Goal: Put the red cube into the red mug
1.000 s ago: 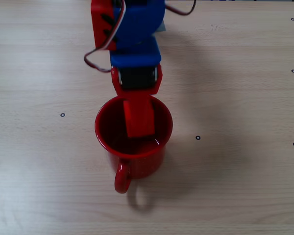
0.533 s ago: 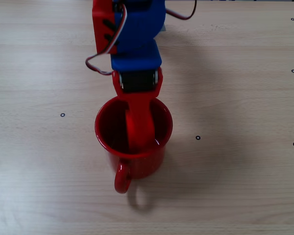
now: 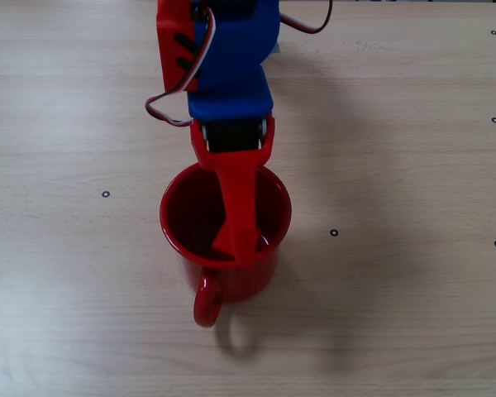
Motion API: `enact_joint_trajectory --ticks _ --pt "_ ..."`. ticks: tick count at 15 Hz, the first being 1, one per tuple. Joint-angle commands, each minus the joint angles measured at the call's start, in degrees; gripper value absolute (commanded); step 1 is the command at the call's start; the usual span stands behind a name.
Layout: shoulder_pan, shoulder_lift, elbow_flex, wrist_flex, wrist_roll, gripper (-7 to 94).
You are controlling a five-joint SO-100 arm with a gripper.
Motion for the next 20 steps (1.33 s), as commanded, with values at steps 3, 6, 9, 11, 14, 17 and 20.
enact_joint_trajectory --ticks 3,6,9,11,14,17,20 --pt "0.62 6.42 -3.69 -0.18 -0.35 51" --pt "1.76 10.02 -3.69 -0.35 0.88 18" --pt "2.46 15.47 -2.37 -0.53 1.67 0" --pt "2.81 20.39 0.18 -0.88 1.32 0" --pt "4.13 32.08 9.05 -4.48 0.88 0" --pt "5.54 45.79 19.78 -7.12 -0.88 0" --pt "7.12 61.7 37.71 -9.05 -2.64 0"
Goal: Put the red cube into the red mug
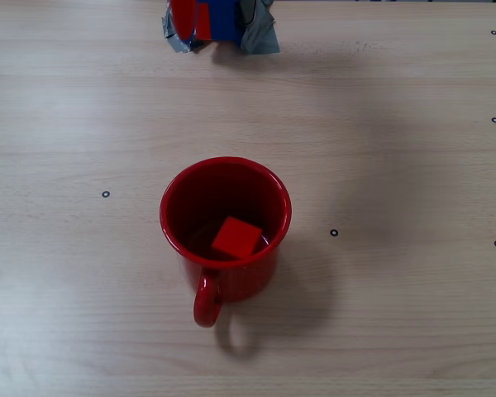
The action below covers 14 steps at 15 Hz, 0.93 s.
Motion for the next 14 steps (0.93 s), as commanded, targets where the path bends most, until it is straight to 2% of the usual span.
enact_joint_trajectory --ticks 1,7,14 --pt "1.85 12.74 8.17 -0.97 -2.2 0" --pt "2.37 40.87 36.04 -1.32 -6.86 0" --pt "-2.11 64.25 73.04 -17.4 -5.19 0"
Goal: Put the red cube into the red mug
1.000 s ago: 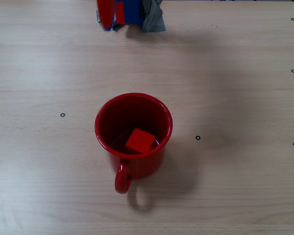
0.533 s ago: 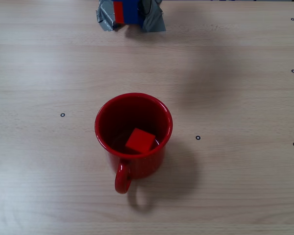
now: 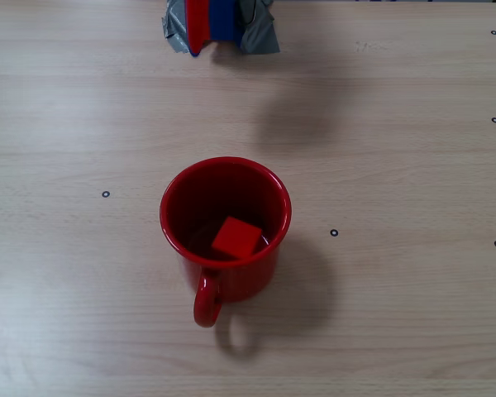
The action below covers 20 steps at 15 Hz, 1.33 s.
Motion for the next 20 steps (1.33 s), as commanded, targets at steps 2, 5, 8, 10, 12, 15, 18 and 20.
enact_joint_trajectory --ticks 2,5,8,10,12,15,18,20 --pt "-2.2 7.21 11.16 -5.54 -0.35 0" --pt "-4.39 12.83 21.62 -6.5 -0.26 0" --pt "-4.66 17.84 28.48 -6.94 0.44 0" --pt "-4.57 19.42 28.74 -6.06 0.53 0" --pt "-4.13 19.42 28.83 -6.06 1.05 0" --pt "-4.13 19.42 28.83 -6.06 0.88 0" --pt "-4.13 19.42 28.83 -6.06 0.88 0" --pt "-4.13 19.42 28.83 -6.06 0.88 0"
